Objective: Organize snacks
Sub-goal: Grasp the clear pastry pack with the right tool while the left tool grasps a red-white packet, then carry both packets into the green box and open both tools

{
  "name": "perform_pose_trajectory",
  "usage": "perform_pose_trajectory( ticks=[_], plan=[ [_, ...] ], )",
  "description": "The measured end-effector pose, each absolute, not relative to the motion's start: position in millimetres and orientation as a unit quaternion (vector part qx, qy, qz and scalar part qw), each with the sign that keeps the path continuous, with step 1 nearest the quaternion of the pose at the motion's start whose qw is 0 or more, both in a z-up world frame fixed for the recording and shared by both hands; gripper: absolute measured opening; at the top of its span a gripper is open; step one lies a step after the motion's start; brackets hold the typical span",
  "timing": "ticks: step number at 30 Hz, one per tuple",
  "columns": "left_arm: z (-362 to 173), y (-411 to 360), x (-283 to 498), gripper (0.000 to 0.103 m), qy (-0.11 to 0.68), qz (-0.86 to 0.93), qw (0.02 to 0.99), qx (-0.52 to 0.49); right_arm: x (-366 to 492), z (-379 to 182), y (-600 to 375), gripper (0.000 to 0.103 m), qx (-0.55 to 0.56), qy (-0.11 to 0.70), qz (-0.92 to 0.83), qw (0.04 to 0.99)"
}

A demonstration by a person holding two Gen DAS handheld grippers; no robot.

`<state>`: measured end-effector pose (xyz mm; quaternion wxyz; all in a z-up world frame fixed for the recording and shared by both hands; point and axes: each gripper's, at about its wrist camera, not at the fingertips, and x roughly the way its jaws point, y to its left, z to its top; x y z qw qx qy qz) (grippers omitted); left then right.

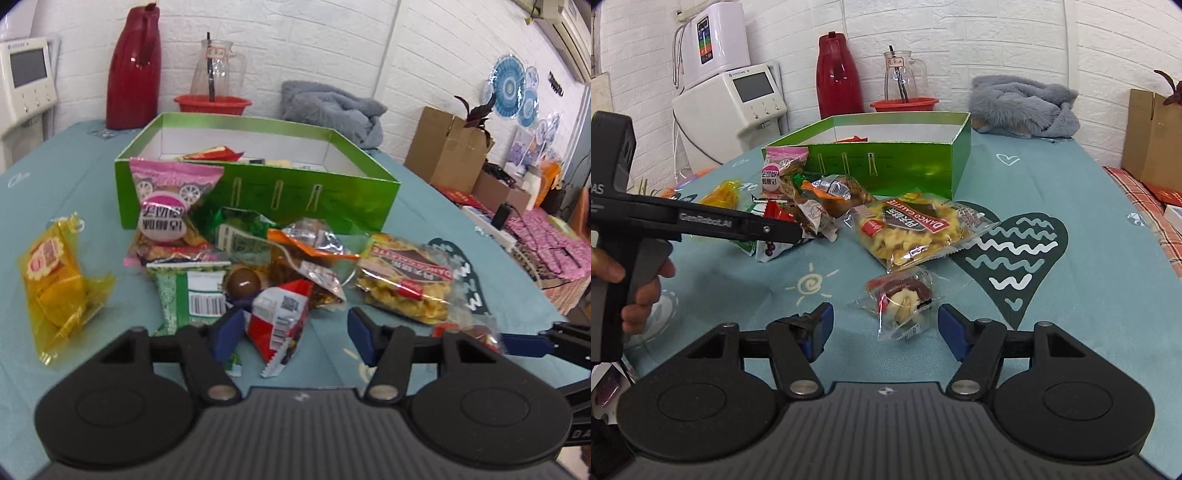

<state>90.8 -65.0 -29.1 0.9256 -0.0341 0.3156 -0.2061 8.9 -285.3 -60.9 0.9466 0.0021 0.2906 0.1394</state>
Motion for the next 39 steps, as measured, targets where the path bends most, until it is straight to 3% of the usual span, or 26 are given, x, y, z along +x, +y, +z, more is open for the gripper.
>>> perform_pose_trajectory(
  ticks=[2,4,7,13,14,15,16,18,29,39],
  plan=[
    [-29.5,-65.8,91.7,0.073,0.313,-0.206,0.926,-0.037,11.9,-62.6,-285.8,0.103,0.005,0.293,0.132,0.947],
    [-30.5,-67.1,92.2,0.073,0.313,-0.207,0.926,-0.034,14.5,-64.6,-285.6,0.103,0.008,0.294,0.125,0.948],
    [-30.1,-65.5,92.3,0.064,0.314,-0.208,0.926,-0.029,16.4,-66.5,-285.7,0.103,0.013,0.295,0.122,0.948],
    [-34.0,-66.7,93.9,0.064,0.305,-0.202,0.930,-0.026,22.5,-68.6,-287.8,0.103,0.027,0.291,0.113,0.950],
    [-35.0,-67.7,93.4,0.054,0.302,-0.196,0.933,-0.018,23.8,-69.7,-288.2,0.103,0.028,0.291,0.113,0.949],
    [-35.1,-68.1,93.2,0.037,0.299,-0.186,0.936,-0.010,24.1,-70.7,-288.9,0.102,0.030,0.289,0.113,0.950],
    [-34.6,-66.1,93.7,0.036,0.298,-0.183,0.937,-0.009,23.7,-70.8,-289.3,0.096,0.032,0.288,0.111,0.951],
    [-32.6,-57.4,93.8,0.035,0.304,-0.189,0.933,-0.034,22.0,-69.4,-290.0,0.073,0.032,0.286,0.111,0.951],
    [20.1,-27.9,65.7,0.034,0.266,-0.266,0.920,-0.112,3.6,-32.2,-283.6,0.070,0.043,0.240,0.180,0.953],
    [72.5,-21.6,118.5,0.034,0.219,-0.277,0.926,-0.137,68.4,19.6,-270.9,0.070,0.015,0.167,0.177,0.970]
  ],
)
